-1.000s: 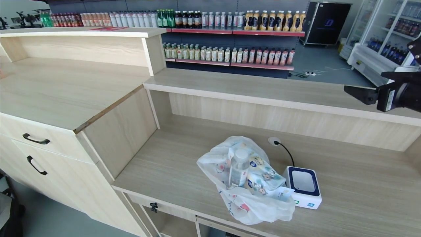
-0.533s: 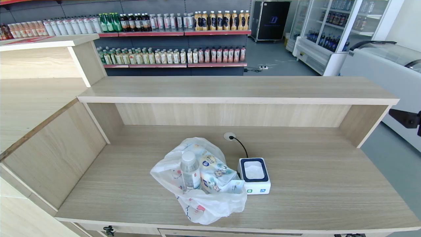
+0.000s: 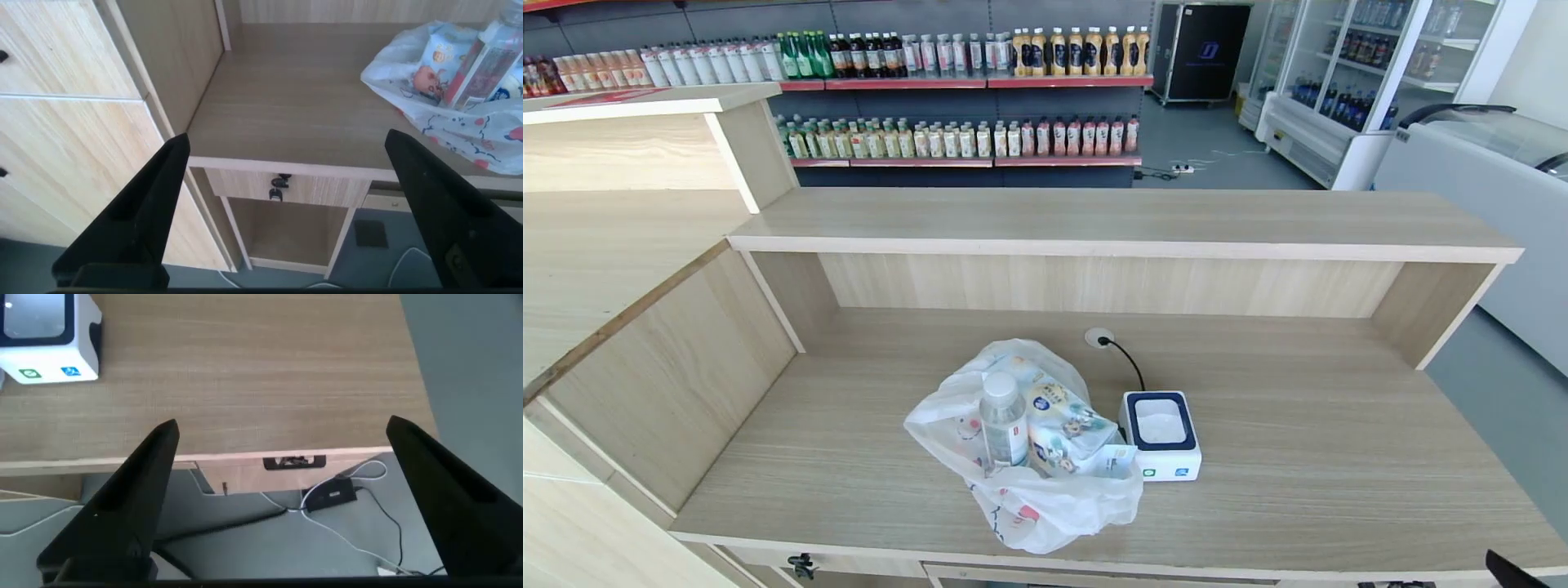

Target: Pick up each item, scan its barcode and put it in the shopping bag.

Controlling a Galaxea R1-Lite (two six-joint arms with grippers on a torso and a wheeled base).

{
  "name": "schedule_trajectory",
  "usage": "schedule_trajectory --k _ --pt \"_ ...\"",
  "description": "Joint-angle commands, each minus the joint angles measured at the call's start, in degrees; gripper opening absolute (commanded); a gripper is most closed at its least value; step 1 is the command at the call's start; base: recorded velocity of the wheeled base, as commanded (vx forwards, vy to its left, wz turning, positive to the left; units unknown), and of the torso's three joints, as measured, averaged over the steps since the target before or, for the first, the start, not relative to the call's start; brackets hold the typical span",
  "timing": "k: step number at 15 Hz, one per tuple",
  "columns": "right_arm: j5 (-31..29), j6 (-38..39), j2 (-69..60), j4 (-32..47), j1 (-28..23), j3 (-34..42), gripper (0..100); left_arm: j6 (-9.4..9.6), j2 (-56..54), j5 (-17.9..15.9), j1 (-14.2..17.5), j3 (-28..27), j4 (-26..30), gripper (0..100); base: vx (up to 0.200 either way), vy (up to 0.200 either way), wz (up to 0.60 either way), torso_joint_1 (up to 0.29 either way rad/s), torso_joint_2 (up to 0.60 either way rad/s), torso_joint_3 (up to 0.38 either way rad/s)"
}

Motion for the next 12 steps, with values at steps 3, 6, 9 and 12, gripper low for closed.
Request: schedule_trajectory --k 3,6,9,12 --pt "-2.0 2.9 -37.9 17.3 5.7 3.0 100 0.06 0.0 0.0 0.1 0.0 0.0 100 0.0 0.0 0.0 0.0 0.0 0.0" --pt "-2.0 2.7 -38.7 17.3 5.6 3.0 100 -0.02 0.0 0.0 0.0 0.0 0.0 100 0.0 0.0 0.0 0.0 0.0 0.0" --pt "-2.0 2.8 -38.7 17.3 5.6 3.0 100 -0.02 0.0 0.0 0.1 0.0 0.0 100 0.0 0.0 0.0 0.0 0.0 0.0" --pt "-2.0 2.8 -38.7 17.3 5.6 3.0 100 -0.02 0.0 0.0 0.1 0.0 0.0 100 0.0 0.0 0.0 0.0 0.0 0.0"
